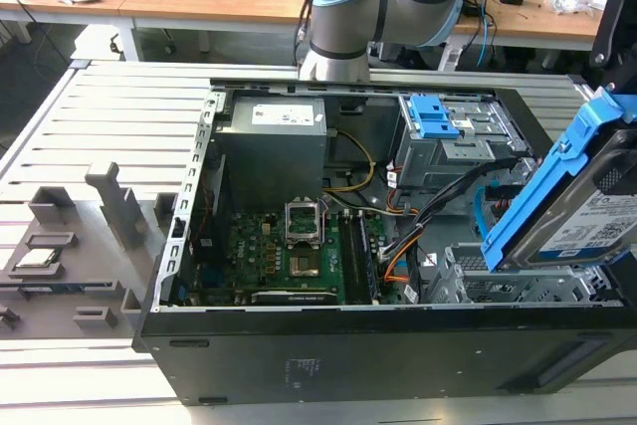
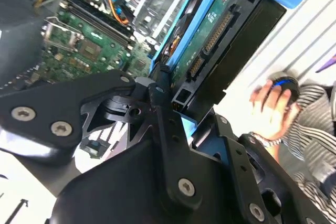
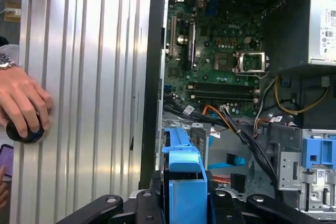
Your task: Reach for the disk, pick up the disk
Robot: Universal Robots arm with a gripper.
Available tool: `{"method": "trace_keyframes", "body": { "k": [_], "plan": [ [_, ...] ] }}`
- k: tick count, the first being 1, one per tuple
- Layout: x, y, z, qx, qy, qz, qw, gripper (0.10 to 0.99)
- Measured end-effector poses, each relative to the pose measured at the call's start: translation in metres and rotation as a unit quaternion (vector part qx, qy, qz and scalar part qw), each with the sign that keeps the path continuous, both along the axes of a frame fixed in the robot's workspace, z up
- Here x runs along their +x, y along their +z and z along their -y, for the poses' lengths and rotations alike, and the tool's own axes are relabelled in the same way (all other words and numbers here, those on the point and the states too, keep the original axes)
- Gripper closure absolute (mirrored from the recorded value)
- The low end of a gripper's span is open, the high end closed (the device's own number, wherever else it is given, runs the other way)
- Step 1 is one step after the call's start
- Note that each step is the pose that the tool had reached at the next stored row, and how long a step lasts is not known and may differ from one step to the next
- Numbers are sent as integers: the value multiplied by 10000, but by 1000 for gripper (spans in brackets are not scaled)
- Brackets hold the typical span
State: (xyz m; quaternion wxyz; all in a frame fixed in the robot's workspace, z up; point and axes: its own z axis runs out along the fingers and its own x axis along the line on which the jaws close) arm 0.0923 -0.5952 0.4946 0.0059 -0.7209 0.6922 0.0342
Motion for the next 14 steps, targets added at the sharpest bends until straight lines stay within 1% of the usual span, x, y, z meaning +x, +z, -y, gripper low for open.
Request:
{"method": "trace_keyframes", "body": {
  "k": [1, 2, 5, 6, 8, 9, 14],
  "plan": [
    [0, -3, 0, 26, -23, 0, 10000, 718],
    [1, -7, -1, 28, -63, 0, 10000, 718],
    [2, -23, 0, 11, -306, 1, 9995, 718],
    [8, -31, 0, -44, -365, 2, 9993, 718],
    [13, -41, -5, -86, -365, 4, 9993, 718],
    [15, -45, -22, -109, -365, 4, 9993, 718],
    [20, -49, -143, -147, -364, 6, 9992, 718]
  ]
}}
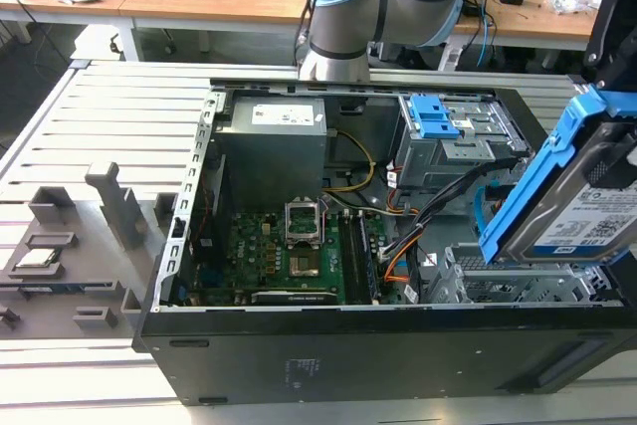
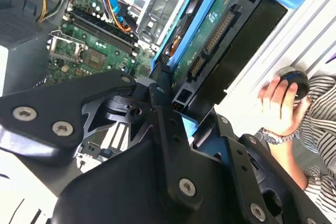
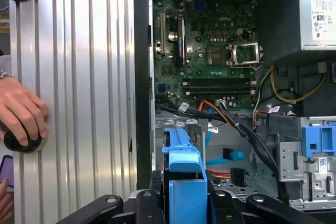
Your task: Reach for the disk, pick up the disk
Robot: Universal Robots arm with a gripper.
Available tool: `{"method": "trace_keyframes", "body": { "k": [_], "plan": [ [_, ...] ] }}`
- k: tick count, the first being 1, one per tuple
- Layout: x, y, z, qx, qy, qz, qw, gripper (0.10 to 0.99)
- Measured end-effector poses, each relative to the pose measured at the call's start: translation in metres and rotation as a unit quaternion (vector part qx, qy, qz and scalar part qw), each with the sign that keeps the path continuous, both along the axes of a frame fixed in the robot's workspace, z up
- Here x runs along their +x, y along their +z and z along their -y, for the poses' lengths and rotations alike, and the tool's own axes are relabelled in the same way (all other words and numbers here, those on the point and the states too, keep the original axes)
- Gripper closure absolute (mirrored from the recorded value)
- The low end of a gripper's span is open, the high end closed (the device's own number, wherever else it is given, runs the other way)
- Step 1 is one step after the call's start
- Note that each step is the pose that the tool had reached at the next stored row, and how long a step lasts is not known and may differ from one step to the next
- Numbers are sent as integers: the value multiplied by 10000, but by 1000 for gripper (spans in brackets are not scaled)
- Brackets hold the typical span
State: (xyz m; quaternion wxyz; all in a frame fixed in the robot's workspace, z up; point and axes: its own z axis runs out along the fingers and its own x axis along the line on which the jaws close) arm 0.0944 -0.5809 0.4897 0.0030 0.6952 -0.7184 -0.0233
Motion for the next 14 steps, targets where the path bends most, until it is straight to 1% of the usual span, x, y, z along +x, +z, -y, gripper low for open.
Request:
{"method": "trace_keyframes", "body": {
  "k": [1, 2, 6, 9, 14],
  "plan": [
    [2, -2, -40, -13, -1, 0, 10000, 718],
    [5, -4, -61, -18, -1, 0, 10000, 718],
    [21, -27, -103, -35, -1, -3, 10000, 718],
    [31, -44, -112, -41, 0, -5, 10000, 718],
    [40, -80, -115, -42, 0, -16, 10000, 718]
  ]
}}
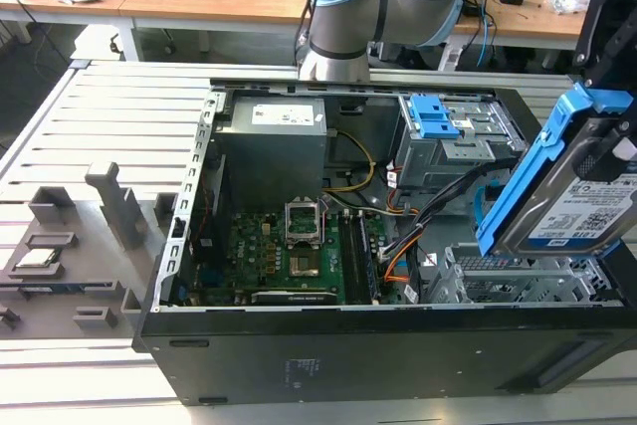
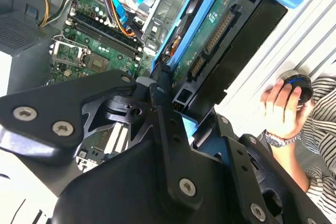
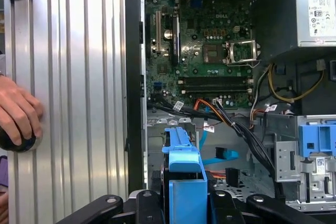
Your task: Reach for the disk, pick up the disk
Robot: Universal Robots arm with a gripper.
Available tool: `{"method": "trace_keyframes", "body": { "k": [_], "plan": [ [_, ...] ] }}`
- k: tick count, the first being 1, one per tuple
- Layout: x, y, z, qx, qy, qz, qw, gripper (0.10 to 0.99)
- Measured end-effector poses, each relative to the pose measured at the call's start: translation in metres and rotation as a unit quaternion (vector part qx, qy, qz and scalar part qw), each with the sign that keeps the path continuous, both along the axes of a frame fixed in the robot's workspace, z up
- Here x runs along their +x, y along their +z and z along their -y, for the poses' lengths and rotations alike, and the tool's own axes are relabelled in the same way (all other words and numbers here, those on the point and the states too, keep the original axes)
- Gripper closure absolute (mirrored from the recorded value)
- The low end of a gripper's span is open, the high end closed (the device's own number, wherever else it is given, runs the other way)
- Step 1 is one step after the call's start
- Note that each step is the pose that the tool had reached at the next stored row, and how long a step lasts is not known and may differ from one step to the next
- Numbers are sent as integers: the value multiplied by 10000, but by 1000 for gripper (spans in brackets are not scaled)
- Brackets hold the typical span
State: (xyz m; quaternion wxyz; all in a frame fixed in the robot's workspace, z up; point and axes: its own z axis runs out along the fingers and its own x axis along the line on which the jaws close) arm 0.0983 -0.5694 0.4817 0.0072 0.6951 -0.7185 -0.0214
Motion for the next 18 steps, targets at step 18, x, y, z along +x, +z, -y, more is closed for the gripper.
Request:
{"method": "trace_keyframes", "body": {
  "k": [18],
  "plan": [
    [46, -293, -130, 0, 0, -60, 10000, 718]
  ]
}}
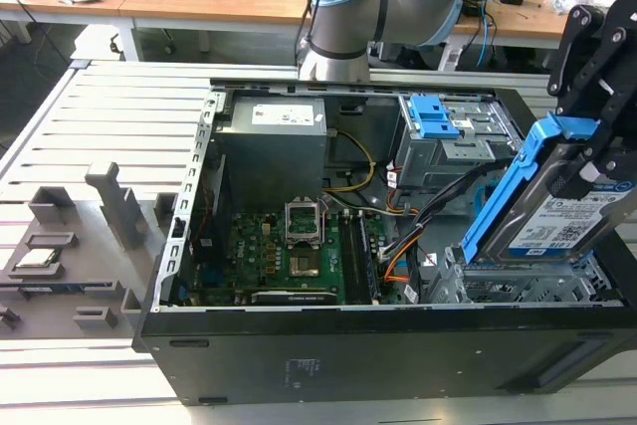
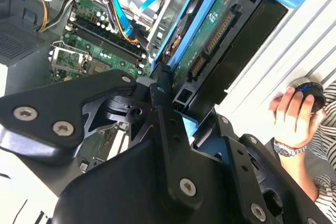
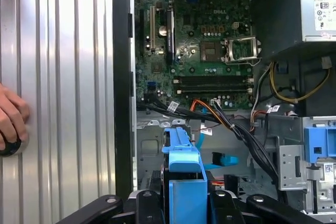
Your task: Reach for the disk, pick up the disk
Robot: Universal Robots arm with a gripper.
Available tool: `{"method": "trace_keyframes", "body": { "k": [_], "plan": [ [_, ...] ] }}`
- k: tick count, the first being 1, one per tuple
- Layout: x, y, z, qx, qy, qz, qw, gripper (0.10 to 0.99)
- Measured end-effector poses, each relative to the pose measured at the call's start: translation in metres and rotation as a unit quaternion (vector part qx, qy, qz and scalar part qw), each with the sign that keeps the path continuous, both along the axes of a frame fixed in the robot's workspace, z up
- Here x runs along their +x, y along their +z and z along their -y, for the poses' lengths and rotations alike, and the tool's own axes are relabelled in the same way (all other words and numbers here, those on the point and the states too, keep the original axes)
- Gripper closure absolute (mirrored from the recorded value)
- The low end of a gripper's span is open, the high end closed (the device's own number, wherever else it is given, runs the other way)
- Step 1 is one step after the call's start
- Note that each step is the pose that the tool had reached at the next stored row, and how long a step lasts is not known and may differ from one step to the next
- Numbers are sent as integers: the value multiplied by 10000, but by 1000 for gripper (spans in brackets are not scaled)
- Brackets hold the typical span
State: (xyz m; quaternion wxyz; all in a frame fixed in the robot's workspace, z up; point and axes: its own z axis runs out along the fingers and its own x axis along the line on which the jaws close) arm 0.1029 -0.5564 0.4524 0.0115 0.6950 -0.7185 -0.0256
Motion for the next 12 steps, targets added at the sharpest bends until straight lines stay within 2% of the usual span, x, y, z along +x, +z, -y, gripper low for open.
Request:
{"method": "trace_keyframes", "body": {
  "k": [1, 3, 12],
  "plan": [
    [14, -26, -30, 0, 0, -9, 10000, 718],
    [15, -58, -51, 1, -1, -14, 10000, 718],
    [14, -74, -51, 0, 0, -14, 10000, 718]
  ]
}}
